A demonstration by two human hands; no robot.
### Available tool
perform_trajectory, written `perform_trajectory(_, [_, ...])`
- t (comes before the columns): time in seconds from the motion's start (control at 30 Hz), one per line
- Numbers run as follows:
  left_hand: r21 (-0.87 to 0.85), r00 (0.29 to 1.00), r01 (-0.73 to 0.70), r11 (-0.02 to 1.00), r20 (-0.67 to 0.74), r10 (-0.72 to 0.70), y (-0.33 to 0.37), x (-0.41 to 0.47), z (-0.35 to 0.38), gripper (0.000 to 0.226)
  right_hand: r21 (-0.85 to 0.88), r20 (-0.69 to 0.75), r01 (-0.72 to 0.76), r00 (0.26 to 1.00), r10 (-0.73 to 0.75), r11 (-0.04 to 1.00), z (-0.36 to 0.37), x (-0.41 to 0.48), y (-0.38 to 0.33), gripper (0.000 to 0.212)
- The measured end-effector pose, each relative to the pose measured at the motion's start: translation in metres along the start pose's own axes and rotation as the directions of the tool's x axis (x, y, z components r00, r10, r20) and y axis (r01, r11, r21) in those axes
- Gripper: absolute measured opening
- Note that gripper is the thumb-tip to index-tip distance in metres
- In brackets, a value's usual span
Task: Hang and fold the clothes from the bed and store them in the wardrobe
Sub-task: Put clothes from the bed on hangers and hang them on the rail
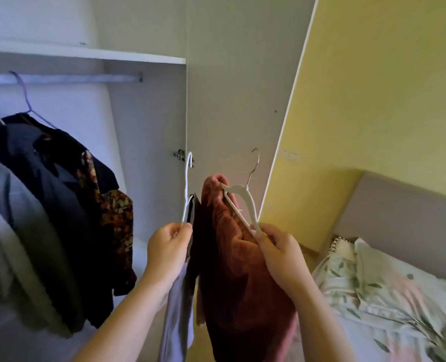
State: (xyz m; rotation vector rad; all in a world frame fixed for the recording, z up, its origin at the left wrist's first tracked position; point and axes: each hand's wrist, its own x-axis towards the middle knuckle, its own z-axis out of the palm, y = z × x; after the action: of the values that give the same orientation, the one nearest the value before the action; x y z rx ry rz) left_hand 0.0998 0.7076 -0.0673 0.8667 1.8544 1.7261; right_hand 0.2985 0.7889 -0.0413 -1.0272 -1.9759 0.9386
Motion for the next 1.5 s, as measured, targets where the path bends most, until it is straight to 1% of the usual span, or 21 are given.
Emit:
perform_trajectory(0.07, [0.028, 0.999, -0.012, 1.000, -0.044, 0.014, 0.003, 0.014, 0.004, 0.041, 0.024, 0.031, 0.020, 0.999, -0.020, 1.000, 0.002, 0.027, 0.005, 0.022])
perform_trajectory(0.17, [0.027, 0.996, 0.003, 1.000, -0.089, -0.001, 0.009, 0.035, 0.012, 0.038, 0.050, 0.075, 0.061, 0.995, -0.065, 0.997, 0.005, 0.065, 0.012, 0.025])
perform_trajectory(0.33, [0.063, 0.980, -0.026, 0.998, -0.197, 0.038, 0.018, 0.068, 0.022, 0.034, 0.048, 0.142, 0.094, 0.985, -0.100, 0.994, 0.015, 0.119, 0.018, 0.023])
perform_trajectory(0.47, [0.069, 0.960, -0.016, 0.997, -0.278, 0.035, 0.016, 0.100, 0.025, 0.033, 0.056, 0.196, 0.128, 0.971, -0.137, 0.990, 0.031, 0.160, 0.020, 0.023])
perform_trajectory(0.67, [0.072, 0.949, 0.009, 0.997, -0.316, 0.014, 0.008, 0.160, 0.013, 0.036, 0.031, 0.222, 0.149, 0.963, -0.152, 0.988, 0.067, 0.223, 0.019, 0.021])
perform_trajectory(0.77, [0.114, 0.932, 0.005, 0.993, -0.361, 0.036, 0.006, 0.191, 0.003, 0.037, 0.006, 0.260, 0.170, 0.951, -0.166, 0.985, 0.086, 0.254, 0.011, 0.020])
perform_trajectory(0.87, [0.066, 0.928, 0.001, 0.998, -0.371, 0.024, 0.002, 0.217, -0.007, 0.033, -0.007, 0.279, 0.180, 0.945, -0.171, 0.984, 0.105, 0.282, 0.003, 0.019])
perform_trajectory(0.93, [0.051, 0.930, 0.005, 0.999, -0.366, 0.014, 0.000, 0.232, -0.013, 0.033, 0.000, 0.288, 0.189, 0.940, -0.181, 0.982, 0.118, 0.297, -0.001, 0.019])
perform_trajectory(1.2, [0.118, 0.905, 0.023, 0.993, -0.424, 0.029, -0.010, 0.288, -0.029, 0.038, 0.056, 0.332, 0.206, 0.919, -0.213, 0.977, 0.165, 0.355, -0.009, 0.019])
perform_trajectory(1.3, [0.169, 0.881, 0.028, 0.985, -0.469, 0.056, -0.012, 0.311, -0.033, 0.038, 0.073, 0.365, 0.223, 0.901, -0.235, 0.972, 0.181, 0.384, -0.008, 0.020])
perform_trajectory(1.5, [0.213, 0.819, 0.091, 0.973, -0.572, 0.049, -0.011, 0.362, -0.040, 0.037, 0.116, 0.426, 0.294, 0.848, -0.315, 0.949, 0.213, 0.451, -0.014, 0.019])
